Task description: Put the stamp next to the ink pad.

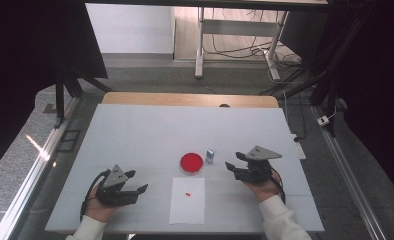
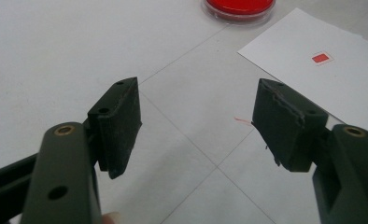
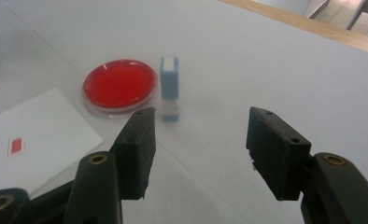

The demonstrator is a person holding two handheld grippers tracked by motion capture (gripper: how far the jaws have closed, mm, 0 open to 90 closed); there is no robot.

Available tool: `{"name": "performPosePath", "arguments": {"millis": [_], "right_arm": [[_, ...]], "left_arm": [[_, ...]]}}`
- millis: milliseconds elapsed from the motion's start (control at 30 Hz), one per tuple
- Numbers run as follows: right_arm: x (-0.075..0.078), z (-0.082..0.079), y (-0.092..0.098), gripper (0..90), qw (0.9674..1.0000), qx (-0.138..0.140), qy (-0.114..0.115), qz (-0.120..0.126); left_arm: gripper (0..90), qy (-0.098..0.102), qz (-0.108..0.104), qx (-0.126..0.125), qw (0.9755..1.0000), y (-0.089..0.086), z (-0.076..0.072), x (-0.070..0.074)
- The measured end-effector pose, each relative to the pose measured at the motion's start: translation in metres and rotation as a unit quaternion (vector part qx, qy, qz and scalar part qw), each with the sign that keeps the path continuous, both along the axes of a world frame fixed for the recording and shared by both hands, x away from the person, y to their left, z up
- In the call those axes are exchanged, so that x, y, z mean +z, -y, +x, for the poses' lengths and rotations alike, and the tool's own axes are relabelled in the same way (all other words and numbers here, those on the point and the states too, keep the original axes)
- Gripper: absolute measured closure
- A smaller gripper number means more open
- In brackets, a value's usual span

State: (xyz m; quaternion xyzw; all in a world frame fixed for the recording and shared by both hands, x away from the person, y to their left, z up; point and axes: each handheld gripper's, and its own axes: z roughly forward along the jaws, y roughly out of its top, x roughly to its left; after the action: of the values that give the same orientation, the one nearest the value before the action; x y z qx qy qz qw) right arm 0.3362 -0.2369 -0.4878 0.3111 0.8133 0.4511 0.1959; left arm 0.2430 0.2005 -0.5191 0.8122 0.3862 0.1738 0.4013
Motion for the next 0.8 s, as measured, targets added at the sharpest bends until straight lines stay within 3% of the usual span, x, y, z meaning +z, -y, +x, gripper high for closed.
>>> {"name": "performPosePath", "arguments": {"millis": [333,500,800], "right_arm": [[-0.016,-0.025,0.044,41.5,0.9998,0.002,-0.005,-0.021],[-0.019,-0.035,0.063,41.6,0.9998,-0.002,-0.004,-0.018],[-0.019,-0.036,0.069,41.8,0.9999,0.000,-0.004,-0.009]], "left_arm": [[32.3,-0.004,-0.003,0.003,1.0000,-0.002,0.001,-0.001],[32.4,-0.005,-0.005,0.007,1.0000,-0.001,0.002,-0.001],[32.3,-0.007,-0.004,0.007,0.9999,-0.001,0.002,-0.001]]}}
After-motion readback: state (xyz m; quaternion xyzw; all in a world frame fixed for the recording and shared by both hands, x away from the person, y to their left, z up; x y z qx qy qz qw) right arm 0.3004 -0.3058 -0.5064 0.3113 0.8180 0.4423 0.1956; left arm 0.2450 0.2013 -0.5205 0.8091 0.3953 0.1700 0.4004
